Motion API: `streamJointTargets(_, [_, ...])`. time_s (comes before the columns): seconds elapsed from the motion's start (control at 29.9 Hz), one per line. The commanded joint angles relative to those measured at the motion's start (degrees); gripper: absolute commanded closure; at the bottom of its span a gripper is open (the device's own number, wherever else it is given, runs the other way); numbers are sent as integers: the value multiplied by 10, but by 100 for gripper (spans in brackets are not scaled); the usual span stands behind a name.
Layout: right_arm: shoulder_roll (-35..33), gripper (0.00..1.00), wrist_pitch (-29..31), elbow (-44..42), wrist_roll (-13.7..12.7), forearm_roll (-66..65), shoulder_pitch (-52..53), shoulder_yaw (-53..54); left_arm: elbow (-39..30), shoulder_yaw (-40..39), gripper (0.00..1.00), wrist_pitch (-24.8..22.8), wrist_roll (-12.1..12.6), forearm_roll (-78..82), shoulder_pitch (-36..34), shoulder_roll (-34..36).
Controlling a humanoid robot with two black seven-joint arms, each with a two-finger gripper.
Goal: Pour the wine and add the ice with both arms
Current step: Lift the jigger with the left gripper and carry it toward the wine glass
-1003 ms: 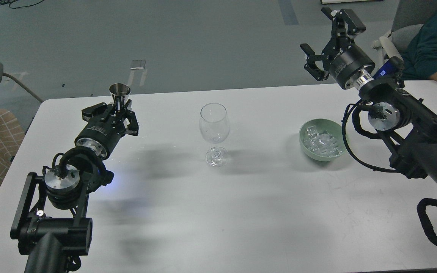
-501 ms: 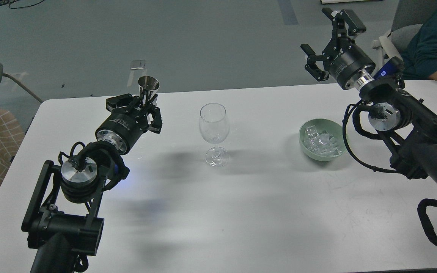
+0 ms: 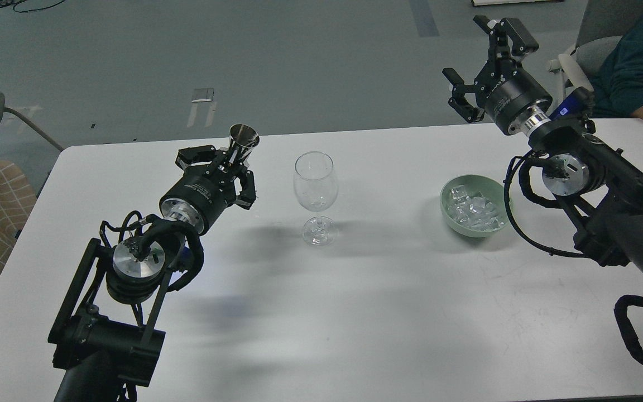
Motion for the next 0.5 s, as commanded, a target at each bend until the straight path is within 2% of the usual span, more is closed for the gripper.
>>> streamJointTargets(0.0, [0, 0, 0, 0, 0, 0, 0, 0, -2, 3, 100, -1, 1, 9, -1, 0])
streamJointTargets(0.47, [-2, 0, 0, 1, 0, 0, -1, 0, -15, 32, 100, -1, 2, 40, -2, 0])
